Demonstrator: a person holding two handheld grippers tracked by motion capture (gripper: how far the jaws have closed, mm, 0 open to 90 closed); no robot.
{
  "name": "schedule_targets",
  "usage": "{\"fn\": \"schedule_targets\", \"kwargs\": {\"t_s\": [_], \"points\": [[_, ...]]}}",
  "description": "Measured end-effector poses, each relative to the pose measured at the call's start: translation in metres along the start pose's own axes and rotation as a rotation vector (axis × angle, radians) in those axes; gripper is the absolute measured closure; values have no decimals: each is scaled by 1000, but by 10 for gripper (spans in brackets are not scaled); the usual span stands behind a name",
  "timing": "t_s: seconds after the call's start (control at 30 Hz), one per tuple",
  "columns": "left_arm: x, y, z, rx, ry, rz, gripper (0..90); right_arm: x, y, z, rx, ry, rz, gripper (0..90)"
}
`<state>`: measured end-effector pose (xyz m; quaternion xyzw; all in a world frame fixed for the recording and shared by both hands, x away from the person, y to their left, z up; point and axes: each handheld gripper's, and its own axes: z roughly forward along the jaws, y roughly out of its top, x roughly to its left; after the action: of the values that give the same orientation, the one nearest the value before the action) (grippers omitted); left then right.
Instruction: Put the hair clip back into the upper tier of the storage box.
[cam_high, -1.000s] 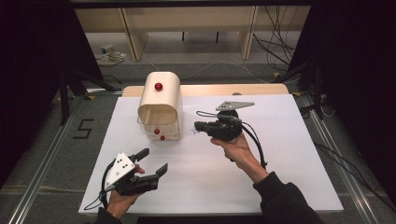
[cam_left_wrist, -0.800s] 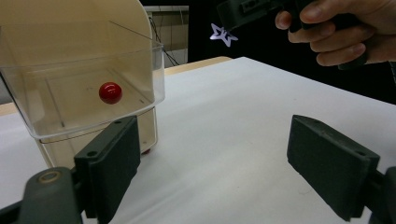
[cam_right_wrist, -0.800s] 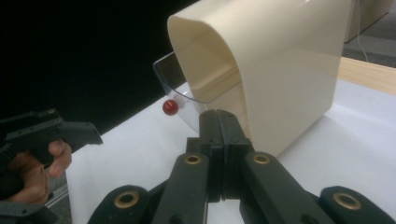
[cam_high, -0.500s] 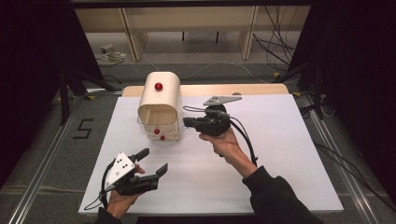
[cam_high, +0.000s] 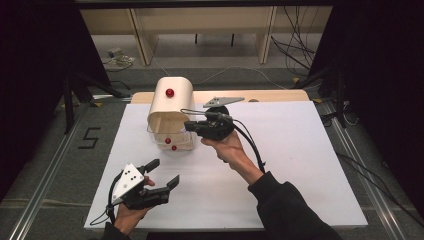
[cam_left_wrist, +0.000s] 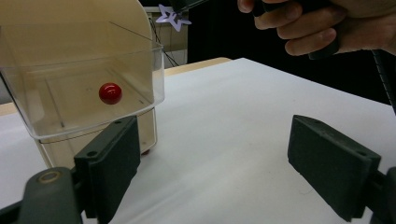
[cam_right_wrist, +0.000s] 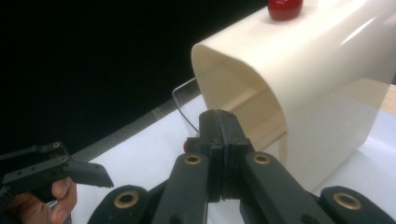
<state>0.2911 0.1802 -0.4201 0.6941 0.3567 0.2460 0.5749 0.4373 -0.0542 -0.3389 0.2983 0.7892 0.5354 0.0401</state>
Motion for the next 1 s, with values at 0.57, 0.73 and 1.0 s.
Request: {"fn": "schedule_targets", "kwargs": {"t_s": [0.57, 0.73, 1.0], "points": [[0, 0, 0, -1, -4, -3, 168, 6, 14, 26, 24, -6, -13, 900], [0, 0, 0, -1, -4, -1, 167, 7, 16, 31, 30, -14, -13, 900], [1, 0, -1, -1, -4, 0, 168, 9, 21, 40, 32, -24, -21, 900]]}}
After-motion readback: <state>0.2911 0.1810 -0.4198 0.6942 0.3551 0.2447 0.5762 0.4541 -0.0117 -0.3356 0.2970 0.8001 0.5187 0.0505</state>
